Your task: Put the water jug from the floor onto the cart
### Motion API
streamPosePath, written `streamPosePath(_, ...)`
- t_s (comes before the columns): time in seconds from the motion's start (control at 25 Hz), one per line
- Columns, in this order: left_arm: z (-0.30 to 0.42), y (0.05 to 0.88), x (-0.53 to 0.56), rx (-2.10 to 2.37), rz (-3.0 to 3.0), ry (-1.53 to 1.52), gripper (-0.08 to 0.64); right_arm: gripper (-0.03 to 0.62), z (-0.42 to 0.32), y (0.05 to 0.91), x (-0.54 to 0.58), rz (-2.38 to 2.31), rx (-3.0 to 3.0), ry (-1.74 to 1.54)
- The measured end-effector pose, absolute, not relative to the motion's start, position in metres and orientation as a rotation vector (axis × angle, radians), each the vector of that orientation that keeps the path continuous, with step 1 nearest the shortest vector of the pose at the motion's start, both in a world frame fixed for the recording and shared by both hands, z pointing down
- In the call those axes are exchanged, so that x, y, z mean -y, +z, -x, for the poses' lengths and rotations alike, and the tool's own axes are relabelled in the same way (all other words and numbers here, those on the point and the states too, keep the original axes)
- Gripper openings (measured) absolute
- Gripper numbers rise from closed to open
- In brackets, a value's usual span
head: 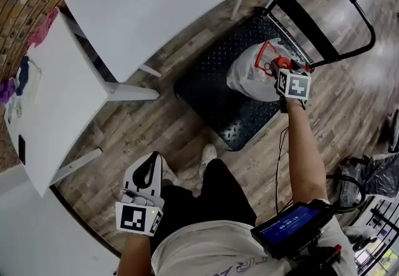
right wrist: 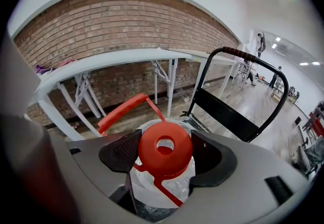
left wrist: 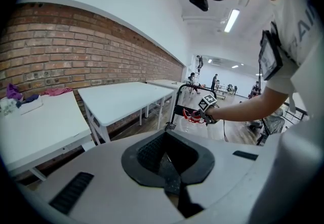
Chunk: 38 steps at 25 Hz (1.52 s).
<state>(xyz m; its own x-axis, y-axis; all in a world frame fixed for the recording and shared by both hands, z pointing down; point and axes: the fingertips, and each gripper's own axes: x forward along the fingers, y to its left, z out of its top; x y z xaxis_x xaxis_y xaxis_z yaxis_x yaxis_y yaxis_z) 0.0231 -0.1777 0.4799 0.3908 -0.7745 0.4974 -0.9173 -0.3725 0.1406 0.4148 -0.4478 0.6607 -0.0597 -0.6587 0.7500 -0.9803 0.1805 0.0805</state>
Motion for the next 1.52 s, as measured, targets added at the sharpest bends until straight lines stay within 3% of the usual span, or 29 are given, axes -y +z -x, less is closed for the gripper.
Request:
streamPosePath(0.96, -0.017, 0.489, 0.162, 1.439, -2.24, 0.479, 0.002, 0.313, -0.45, 0.665, 0.44, -1.685, 1.729, 0.627)
streamPosePath(1.52, 0.004, 0.467, 0.153, 1.394, -2.322, 0.419, 0.002, 0.313, -0.421, 0.548, 0.373, -1.889, 1.822, 0.439)
